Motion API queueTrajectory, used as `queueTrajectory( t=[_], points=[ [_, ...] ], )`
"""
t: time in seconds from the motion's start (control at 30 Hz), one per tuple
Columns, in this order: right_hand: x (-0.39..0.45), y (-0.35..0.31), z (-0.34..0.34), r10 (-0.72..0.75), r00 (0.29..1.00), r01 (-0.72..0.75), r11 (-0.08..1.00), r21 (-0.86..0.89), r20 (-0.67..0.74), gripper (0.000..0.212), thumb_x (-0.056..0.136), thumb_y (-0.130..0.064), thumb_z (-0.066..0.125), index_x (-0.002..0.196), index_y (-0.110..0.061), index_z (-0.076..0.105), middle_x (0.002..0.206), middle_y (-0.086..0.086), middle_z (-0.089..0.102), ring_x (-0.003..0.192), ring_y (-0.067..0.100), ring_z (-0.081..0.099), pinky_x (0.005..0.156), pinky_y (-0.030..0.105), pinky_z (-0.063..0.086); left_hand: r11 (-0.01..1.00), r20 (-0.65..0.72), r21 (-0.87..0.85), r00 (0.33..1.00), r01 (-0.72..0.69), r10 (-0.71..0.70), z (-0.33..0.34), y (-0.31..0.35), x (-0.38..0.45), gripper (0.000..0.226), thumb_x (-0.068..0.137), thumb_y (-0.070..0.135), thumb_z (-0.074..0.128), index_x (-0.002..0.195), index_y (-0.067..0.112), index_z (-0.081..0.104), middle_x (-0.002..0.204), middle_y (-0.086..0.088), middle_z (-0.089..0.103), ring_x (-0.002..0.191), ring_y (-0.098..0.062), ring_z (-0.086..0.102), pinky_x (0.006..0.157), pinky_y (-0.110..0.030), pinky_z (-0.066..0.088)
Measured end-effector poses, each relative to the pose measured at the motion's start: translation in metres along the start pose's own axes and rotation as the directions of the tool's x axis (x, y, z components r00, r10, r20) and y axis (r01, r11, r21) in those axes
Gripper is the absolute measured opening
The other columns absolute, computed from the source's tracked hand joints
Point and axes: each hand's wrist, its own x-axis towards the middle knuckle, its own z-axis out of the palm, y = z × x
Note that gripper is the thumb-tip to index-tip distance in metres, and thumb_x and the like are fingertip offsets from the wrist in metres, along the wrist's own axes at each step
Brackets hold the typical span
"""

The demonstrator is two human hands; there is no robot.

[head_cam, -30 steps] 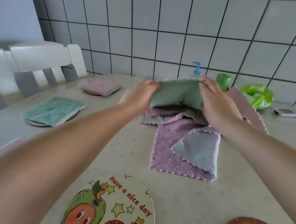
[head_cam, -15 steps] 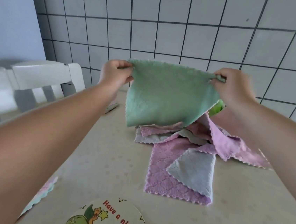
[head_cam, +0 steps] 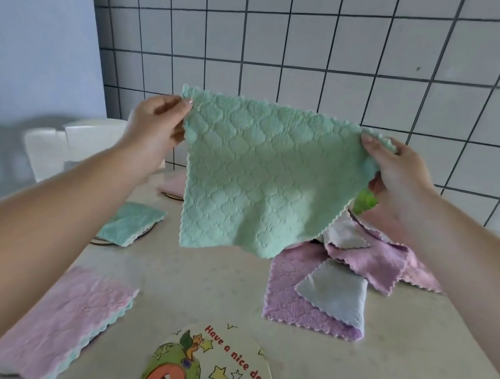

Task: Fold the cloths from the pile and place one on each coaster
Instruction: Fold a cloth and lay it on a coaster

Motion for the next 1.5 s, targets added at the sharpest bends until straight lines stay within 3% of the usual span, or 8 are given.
queueTrajectory(
  t=[0.1, 0.4, 0.5, 0.67, 0.9, 1.1, 1.37, 1.5],
  points=[
    [-0.039, 0.010, -0.005, 0.110, 0.983, -0.129, 0.983, 0.127, 0.146, 0.038, 0.062, -0.034, 0.080, 0.091, -0.014, 0.064, 0.086, 0.004, 0.071, 0.077, 0.017, 0.070, 0.076, 0.037, 0.058, 0.997, 0.085, 0.054, 0.995, 0.053, -0.057, -0.034, 0.000, -0.042, 0.004, 0.086, 0.017, 0.062, 0.086, 0.013, 0.062, 0.092, -0.012, 0.060, 0.083, -0.024, 0.059, 0.079, -0.036, 0.055],
    [-0.172, 0.067, -0.036, 0.333, 0.877, -0.362, 0.932, 0.022, 0.346, 0.069, 0.019, -0.048, 0.093, 0.075, -0.012, 0.076, 0.079, 0.008, 0.074, 0.067, 0.017, 0.071, 0.055, 0.027, 0.057, 0.951, 0.187, 0.110, 0.934, 0.289, -0.305, -0.111, -0.030, -0.212, 0.026, 0.064, 0.030, 0.079, 0.084, 0.015, 0.072, 0.079, -0.003, 0.073, 0.071, -0.017, 0.069, 0.059, -0.024, 0.057],
    [-0.211, 0.082, -0.048, 0.425, 0.821, -0.439, 0.897, -0.053, 0.381, 0.071, 0.017, -0.046, 0.094, 0.074, -0.007, 0.075, 0.081, 0.015, 0.073, 0.066, 0.022, 0.070, 0.055, 0.027, 0.057, 0.926, 0.168, 0.164, 0.916, 0.339, -0.365, -0.120, -0.036, -0.252, 0.003, 0.074, 0.016, 0.075, 0.073, 0.019, 0.074, 0.068, 0.000, 0.068, 0.064, -0.011, 0.065, 0.053, -0.019, 0.053],
    [-0.248, 0.095, -0.072, 0.555, 0.729, -0.546, 0.824, -0.149, 0.401, 0.083, 0.030, -0.038, 0.096, 0.090, 0.008, 0.063, 0.096, 0.030, 0.065, 0.084, 0.036, 0.066, 0.075, 0.043, 0.056, 0.875, 0.126, 0.205, 0.875, 0.438, -0.467, -0.132, -0.033, -0.294, 0.070, 0.022, 0.063, 0.086, 0.072, 0.017, 0.072, 0.070, -0.002, 0.067, 0.067, -0.011, 0.065, 0.060, -0.025, 0.057],
    [-0.258, 0.087, -0.080, 0.589, 0.669, -0.537, 0.805, -0.252, 0.454, 0.062, 0.025, -0.043, 0.095, 0.067, -0.005, 0.071, 0.070, 0.015, 0.065, 0.062, 0.020, 0.064, 0.053, 0.023, 0.051, 0.821, 0.115, 0.283, 0.833, 0.496, -0.542, -0.135, -0.037, -0.311, 0.013, 0.077, 0.014, 0.070, 0.065, 0.011, 0.068, 0.054, -0.008, 0.046, 0.034, -0.011, 0.040, 0.031, -0.019, 0.036],
    [-0.229, 0.097, -0.066, 0.567, 0.750, -0.492, 0.822, -0.287, 0.340, 0.064, 0.034, -0.046, 0.092, 0.080, -0.006, 0.072, 0.087, 0.019, 0.073, 0.074, 0.029, 0.071, 0.058, 0.032, 0.057, 0.795, 0.118, 0.518, 0.894, 0.316, -0.432, -0.128, -0.055, -0.276, 0.014, 0.084, 0.008, 0.063, 0.075, -0.002, 0.059, 0.051, 0.005, 0.047, 0.042, -0.006, 0.045, 0.039, -0.019, 0.039],
    [-0.172, 0.129, -0.049, 0.466, 0.878, -0.360, 0.795, -0.489, 0.111, 0.034, 0.082, -0.026, 0.069, 0.109, -0.006, 0.063, 0.099, 0.017, 0.069, 0.088, 0.030, 0.067, 0.084, 0.045, 0.054, 0.651, 0.255, 0.758, 0.932, -0.028, -0.256, -0.114, -0.090, -0.217, 0.019, 0.081, 0.022, 0.069, 0.070, 0.024, 0.055, 0.071, 0.009, 0.059, 0.066, -0.009, 0.056, 0.062, -0.030, 0.042],
    [-0.161, 0.137, -0.044, 0.449, 0.889, -0.339, 0.775, -0.533, 0.087, 0.015, 0.080, -0.026, 0.071, 0.090, -0.018, 0.063, 0.122, 0.009, 0.058, 0.110, 0.027, 0.056, 0.096, 0.040, 0.046, 0.605, 0.248, 0.796, 0.927, -0.029, -0.283, -0.109, -0.099, -0.202, 0.020, 0.081, 0.025, 0.070, 0.071, 0.028, 0.052, 0.078, 0.005, 0.061, 0.074, -0.017, 0.059, 0.068, -0.031, 0.045]
  ],
)
